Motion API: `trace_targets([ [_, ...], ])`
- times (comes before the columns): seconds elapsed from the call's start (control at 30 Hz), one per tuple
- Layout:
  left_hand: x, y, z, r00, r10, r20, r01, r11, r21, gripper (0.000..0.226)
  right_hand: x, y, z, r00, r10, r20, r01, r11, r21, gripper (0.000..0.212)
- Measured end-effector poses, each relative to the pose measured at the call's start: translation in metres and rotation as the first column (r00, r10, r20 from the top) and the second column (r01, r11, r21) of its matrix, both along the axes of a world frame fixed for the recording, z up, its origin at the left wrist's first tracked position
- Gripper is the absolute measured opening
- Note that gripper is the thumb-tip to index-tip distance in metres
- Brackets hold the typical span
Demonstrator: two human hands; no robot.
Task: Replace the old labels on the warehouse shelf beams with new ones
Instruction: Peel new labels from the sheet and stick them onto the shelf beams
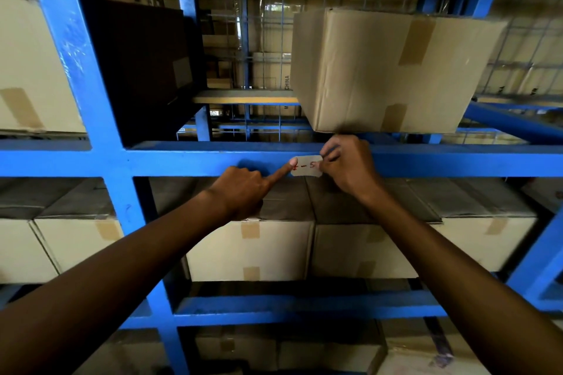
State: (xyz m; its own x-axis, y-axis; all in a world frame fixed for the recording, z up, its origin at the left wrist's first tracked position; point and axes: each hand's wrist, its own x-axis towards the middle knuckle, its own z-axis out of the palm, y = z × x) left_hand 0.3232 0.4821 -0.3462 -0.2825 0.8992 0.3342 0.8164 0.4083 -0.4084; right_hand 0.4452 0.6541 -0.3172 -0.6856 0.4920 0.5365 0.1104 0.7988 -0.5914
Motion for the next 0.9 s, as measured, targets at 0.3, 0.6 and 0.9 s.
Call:
trace_targets([
  [0.3, 0.001, 0.0, 0.001, 1.0, -0.006, -0.02, 0.006, 1.0, -0.006, 0.096, 0.017, 0.018, 0.001, 0.995, 0.081, 0.056, -0.082, 0.996, 0.024, 0.01],
  [0.6, 0.002, -0.002, 0.006, 0.999, 0.031, 0.003, -0.031, 0.999, -0.024, 0.094, 0.009, 0.005, -0.014, 0.992, 0.125, -0.011, -0.125, 0.992, -0.006, 0.019],
  [0.9, -0.001, -0.002, 0.003, 0.999, 0.021, -0.026, -0.021, 1.0, -0.006, 0.097, 0.006, 0.005, -0.023, 0.994, 0.11, -0.017, -0.111, 0.991, -0.075, 0.011],
])
